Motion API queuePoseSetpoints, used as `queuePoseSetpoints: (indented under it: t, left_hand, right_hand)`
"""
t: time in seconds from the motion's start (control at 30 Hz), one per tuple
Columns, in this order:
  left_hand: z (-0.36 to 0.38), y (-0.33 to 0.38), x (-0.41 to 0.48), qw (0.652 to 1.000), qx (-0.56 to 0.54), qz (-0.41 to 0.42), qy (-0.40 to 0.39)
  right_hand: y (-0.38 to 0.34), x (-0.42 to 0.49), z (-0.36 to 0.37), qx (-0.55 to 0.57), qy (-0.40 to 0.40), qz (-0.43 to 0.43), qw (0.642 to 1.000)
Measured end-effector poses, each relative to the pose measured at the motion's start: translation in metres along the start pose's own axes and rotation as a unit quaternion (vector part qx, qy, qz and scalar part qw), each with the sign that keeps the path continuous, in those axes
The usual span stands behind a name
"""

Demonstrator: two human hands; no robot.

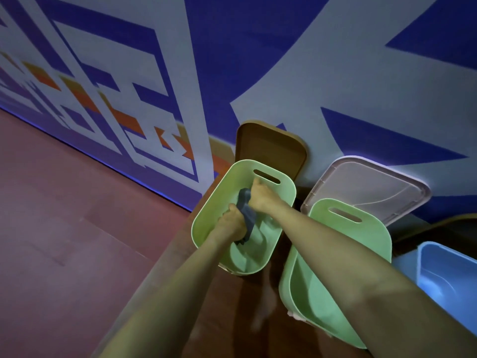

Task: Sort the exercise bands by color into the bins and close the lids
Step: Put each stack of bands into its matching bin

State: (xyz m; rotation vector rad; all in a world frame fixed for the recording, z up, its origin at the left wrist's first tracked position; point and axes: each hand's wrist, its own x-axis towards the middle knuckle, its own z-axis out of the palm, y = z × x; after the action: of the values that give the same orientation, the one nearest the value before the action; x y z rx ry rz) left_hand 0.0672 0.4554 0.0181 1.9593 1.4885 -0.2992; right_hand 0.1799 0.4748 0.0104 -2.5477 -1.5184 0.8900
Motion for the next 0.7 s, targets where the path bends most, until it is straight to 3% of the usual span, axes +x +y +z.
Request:
queuePoseSetpoints:
  t: [0.43, 0.57, 0.7]
  left_hand:
    - [-0.003, -0.009, 0.003, 0.995, 0.088, 0.041, -0.036]
    - [-0.012, -0.009, -0.010, 0.995, 0.075, 0.066, 0.006]
    - [-0.023, -0.008, -0.044, 0.993, 0.011, 0.074, 0.096]
  right_hand:
    - [0.003, -0.007, 0.003, -0.173, 0.028, -0.040, 0.984]
    - [-0.003, -0.027, -0.012, -0.181, 0.057, -0.064, 0.980]
    - [-0.005, -0.068, -0.029, -0.141, 0.103, -0.103, 0.979]
